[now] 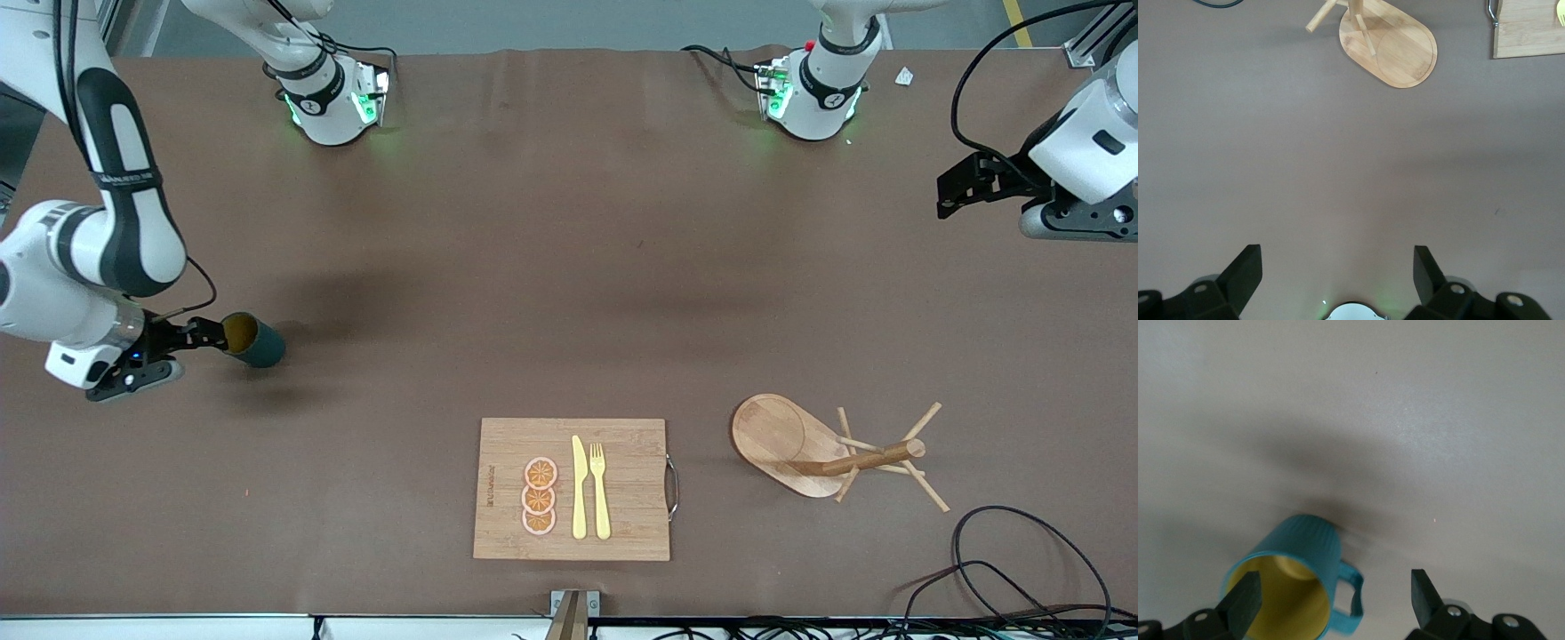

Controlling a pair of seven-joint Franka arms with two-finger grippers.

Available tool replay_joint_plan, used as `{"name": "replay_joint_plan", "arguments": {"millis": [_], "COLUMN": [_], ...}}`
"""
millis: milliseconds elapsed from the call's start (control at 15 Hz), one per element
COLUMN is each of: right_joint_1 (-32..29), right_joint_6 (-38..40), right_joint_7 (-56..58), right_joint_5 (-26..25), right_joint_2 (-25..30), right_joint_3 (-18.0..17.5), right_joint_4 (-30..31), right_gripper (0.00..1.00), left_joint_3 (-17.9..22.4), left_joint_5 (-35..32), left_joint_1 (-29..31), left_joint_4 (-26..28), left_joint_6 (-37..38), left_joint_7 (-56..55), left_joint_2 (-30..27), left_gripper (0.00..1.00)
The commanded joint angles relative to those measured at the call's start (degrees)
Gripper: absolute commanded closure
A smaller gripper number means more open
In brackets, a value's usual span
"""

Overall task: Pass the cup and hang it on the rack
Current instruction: 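Reach the right gripper down and grasp the teal mug rim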

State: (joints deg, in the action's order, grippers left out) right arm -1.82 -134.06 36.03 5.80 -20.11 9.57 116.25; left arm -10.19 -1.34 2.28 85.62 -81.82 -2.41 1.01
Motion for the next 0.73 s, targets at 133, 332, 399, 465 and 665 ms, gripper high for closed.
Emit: {"name": "replay_joint_plan", "arguments": {"millis": [133,332,399,465,665], "right_joint_1": [-0.6,-0.5,-0.4,-0.4,0.9], "right_joint_6": [-8.6,-8.1,-8.0,-7.5,-0.2], "right_joint_7": [3.2,2.9,3.3,3.2,2.5], "right_joint_5": [2.1,2.4,2.4,2.4,2.4], "right_joint_2": [0.6,0.6,0.7,0.8,1.1], "right_joint_3": [-0.5,-0.5,-0.5,-0.5,-0.5], "right_joint_4": [7.3,7.1,7.1,7.0,2.8], "right_gripper": [0.6,1.0,1.0,1.0,1.0], "left_joint_3": [-0.4,-0.4,-0.4,-0.4,-0.4], "left_joint_5": [-1.3,-1.2,-1.2,-1.2,-1.2], "left_joint_1": [-0.1,0.0,0.0,0.1,0.3], "left_joint_4": [-0.8,-0.9,-1.0,-1.0,-1.0], "left_joint_6": [1.0,1.1,1.1,1.1,1.2], "left_joint_7": [-0.4,-0.5,-0.5,-0.5,-0.4], "left_joint_2": [0.4,0.6,0.6,0.6,0.5], "left_gripper": [0.0,0.0,0.0,0.0,0.0]}}
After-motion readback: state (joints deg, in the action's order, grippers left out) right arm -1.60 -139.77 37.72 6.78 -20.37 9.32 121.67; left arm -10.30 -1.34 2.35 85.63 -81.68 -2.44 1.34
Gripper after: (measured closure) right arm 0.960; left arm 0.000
